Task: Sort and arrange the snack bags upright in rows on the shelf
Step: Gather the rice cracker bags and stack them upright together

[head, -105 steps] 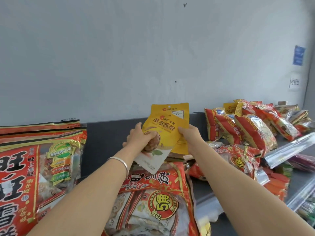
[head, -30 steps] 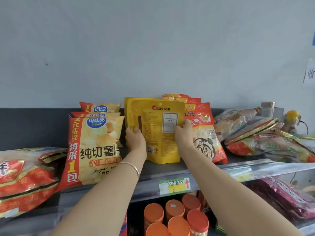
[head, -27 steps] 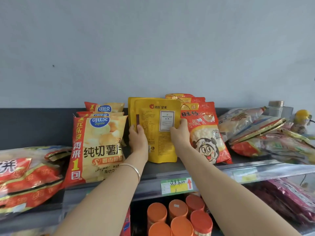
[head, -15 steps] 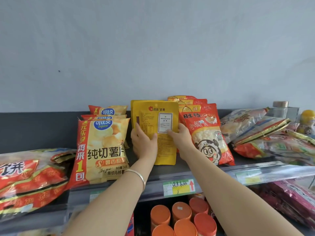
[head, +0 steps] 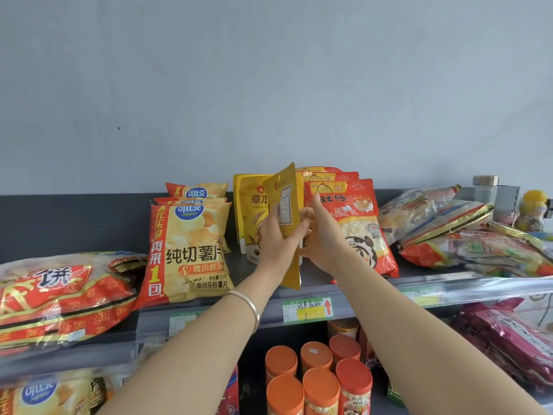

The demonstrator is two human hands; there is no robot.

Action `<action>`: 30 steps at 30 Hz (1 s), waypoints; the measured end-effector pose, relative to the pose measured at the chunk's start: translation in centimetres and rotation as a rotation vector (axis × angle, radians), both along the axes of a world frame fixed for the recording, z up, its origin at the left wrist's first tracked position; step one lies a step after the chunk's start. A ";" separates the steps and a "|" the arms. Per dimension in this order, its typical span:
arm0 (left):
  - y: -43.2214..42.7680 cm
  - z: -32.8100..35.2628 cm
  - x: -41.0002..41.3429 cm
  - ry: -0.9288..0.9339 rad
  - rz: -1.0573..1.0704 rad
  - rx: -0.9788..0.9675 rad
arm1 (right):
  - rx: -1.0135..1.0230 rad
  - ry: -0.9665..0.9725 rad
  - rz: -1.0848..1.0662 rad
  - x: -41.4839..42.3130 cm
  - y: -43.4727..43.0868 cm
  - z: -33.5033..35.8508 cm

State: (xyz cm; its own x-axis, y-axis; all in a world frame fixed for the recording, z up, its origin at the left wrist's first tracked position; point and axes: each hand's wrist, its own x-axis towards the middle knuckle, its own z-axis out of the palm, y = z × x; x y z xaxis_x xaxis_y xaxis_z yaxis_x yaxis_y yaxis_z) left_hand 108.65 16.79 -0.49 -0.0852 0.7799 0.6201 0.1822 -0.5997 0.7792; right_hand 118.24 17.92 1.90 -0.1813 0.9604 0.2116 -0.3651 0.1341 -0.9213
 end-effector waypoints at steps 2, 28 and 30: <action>-0.6 0.2 -0.2 0.000 -0.014 -0.021 | -0.002 -0.036 -0.033 0.4 -0.2 -0.4; 6.5 -3.5 -3.8 -0.116 0.276 -0.351 | -0.059 -0.423 -0.473 -2.2 6.7 -4.1; 7.0 -3.7 -3.9 -0.115 0.284 -0.329 | -0.071 -0.390 -0.481 -2.5 7.5 -4.2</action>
State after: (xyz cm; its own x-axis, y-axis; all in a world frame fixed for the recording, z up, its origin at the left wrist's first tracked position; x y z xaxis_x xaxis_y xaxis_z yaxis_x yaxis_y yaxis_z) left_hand 104.77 23.83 -4.23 -0.3780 0.8700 0.3166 0.2048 -0.2549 0.9450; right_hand 115.74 25.40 -2.34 0.2238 0.9630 0.1499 0.0860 0.1336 -0.9873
